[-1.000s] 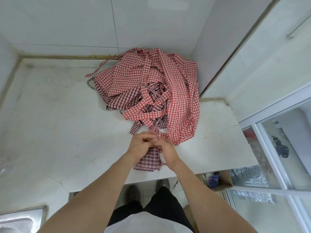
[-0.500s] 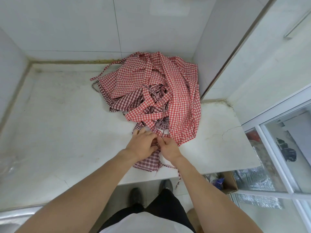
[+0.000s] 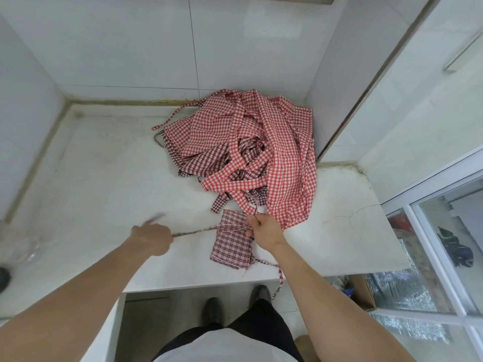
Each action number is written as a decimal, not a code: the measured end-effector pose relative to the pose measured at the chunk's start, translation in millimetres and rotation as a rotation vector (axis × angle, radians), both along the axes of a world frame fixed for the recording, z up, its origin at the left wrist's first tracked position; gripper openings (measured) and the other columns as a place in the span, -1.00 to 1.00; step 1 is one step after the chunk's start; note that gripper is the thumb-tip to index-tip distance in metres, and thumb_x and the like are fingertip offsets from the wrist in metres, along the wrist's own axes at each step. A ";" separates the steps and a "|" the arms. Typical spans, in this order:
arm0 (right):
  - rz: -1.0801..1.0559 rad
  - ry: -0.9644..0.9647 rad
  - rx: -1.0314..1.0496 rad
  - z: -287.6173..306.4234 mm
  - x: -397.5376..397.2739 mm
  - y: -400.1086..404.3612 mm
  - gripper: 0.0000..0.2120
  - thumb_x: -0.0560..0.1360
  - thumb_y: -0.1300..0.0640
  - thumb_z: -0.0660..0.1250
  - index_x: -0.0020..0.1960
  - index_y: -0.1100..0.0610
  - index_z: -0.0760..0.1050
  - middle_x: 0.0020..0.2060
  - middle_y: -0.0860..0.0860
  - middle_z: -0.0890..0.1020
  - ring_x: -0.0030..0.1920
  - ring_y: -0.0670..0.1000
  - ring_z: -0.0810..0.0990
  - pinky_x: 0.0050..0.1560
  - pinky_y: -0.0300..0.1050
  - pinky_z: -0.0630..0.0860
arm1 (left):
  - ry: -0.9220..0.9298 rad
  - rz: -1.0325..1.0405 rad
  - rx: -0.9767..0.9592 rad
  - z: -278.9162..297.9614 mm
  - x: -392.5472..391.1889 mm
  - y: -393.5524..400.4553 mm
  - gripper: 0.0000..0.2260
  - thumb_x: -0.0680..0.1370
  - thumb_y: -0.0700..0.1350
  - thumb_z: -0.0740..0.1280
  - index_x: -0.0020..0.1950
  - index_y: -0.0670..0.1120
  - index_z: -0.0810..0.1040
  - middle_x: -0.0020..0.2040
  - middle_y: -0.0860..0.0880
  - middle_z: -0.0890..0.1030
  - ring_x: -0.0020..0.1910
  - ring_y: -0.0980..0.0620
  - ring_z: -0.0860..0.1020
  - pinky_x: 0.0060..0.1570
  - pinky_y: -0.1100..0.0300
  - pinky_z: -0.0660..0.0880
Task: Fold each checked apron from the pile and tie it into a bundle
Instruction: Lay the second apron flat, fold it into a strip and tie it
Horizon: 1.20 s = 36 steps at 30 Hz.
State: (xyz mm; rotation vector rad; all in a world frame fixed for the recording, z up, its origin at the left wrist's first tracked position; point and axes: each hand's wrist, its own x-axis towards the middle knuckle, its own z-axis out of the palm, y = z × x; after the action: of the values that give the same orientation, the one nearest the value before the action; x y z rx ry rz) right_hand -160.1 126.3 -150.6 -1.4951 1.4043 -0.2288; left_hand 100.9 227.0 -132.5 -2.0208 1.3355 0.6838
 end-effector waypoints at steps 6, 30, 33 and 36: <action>0.072 0.080 -0.043 -1.9 6.4 -2.7 -0.64 0.70 0.03 0.12 0.10 0.27 0.56 -0.32 -0.02 0.60 -0.51 -0.27 0.52 -0.50 -0.42 0.31 | -0.010 -0.065 -0.009 13.3 -32.2 -14.5 -0.40 0.56 0.02 0.20 0.58 -0.06 0.14 0.57 -0.17 0.14 0.56 -0.34 -0.09 0.41 -0.43 -0.17; 0.156 0.095 -0.241 -7.2 23.2 -7.2 -0.62 0.63 0.09 0.27 -0.35 0.13 0.48 -0.43 0.02 0.53 -0.41 -0.03 0.44 -0.35 -0.10 0.38 | 0.486 -0.118 -0.734 -7.8 -106.4 -28.0 -0.75 0.62 -0.12 0.26 0.28 -0.09 0.35 0.04 -0.05 0.60 -0.13 -0.11 0.61 -0.17 0.05 0.53; 0.119 0.039 -0.231 -6.8 21.9 -6.7 -0.56 0.60 0.09 0.34 -0.45 0.13 0.44 -0.54 -0.02 0.44 -0.51 -0.11 0.31 -0.44 -0.19 0.24 | 0.551 -0.133 -0.894 -16.4 -109.6 -22.0 -0.81 0.60 -0.13 0.34 0.19 -0.12 0.56 0.10 -0.06 0.64 -0.10 -0.13 0.64 -0.09 0.01 0.59; 0.073 0.007 -0.209 -8.5 21.3 -5.3 -0.55 0.59 0.04 0.35 -0.43 0.18 0.49 -0.53 0.03 0.47 -0.50 -0.07 0.33 -0.43 -0.14 0.25 | 0.575 -0.052 -0.943 -21.6 -111.0 -14.6 -0.75 0.59 -0.13 0.37 0.26 -0.11 0.59 0.15 -0.07 0.66 -0.06 -0.13 0.67 -0.02 -0.01 0.62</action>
State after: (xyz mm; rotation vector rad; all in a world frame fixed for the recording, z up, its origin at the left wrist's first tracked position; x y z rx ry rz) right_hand -138.9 121.0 -159.2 -1.7163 1.3618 -0.3335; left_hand -10.1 212.3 -154.1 -2.5745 2.3674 0.7114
